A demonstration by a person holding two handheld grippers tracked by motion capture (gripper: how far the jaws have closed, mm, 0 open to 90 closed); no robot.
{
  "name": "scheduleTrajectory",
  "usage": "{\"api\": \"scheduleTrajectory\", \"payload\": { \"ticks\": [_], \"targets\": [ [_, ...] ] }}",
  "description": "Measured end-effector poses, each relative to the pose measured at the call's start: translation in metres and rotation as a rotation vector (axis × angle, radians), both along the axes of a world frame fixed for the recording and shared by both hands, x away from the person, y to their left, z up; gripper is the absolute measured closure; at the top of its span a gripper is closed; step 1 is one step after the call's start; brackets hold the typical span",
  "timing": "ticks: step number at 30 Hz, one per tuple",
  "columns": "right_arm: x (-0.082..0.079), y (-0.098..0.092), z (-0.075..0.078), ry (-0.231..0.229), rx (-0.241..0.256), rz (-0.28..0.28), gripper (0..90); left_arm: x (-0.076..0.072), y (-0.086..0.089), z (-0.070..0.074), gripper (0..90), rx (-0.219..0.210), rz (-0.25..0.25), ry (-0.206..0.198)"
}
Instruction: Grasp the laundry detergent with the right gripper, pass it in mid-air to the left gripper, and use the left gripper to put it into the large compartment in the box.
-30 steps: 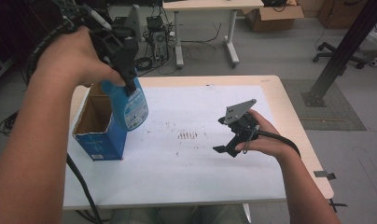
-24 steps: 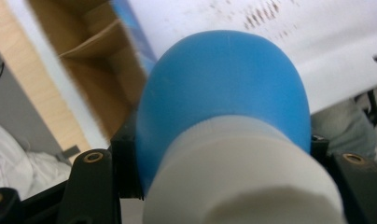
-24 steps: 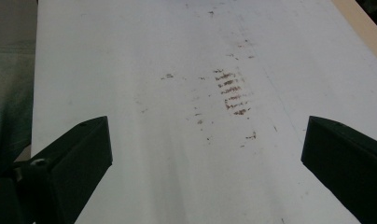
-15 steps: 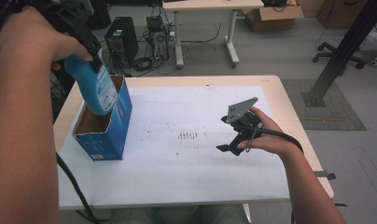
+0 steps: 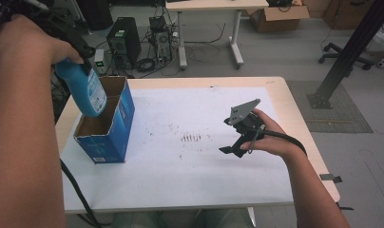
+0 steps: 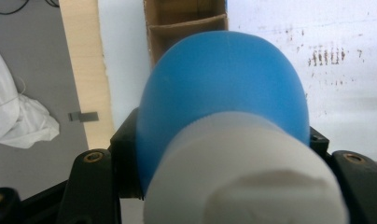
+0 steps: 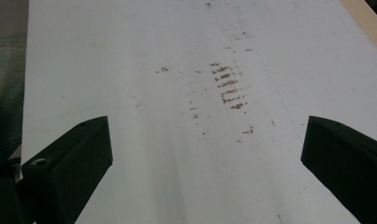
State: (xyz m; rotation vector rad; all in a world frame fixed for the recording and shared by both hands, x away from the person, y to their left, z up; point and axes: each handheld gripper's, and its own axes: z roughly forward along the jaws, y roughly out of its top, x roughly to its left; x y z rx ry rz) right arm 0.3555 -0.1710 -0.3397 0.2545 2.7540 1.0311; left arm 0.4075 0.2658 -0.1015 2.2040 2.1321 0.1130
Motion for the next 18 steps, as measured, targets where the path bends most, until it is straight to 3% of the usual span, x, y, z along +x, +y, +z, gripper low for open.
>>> {"api": "scheduleTrajectory", "payload": {
  "ticks": [9, 18],
  "targets": [
    [0.000, -0.001, -0.002, 0.006, 0.005, -0.007, 2.2, 0.006, 0.008, -0.023, 38.3, -0.006, 0.007, 0.018],
    [-0.001, 0.001, -0.004, 0.013, 0.006, -0.006, 2.2, 0.010, 0.019, -0.057, 38.4, -0.009, 0.025, 0.038]
  ]
}}
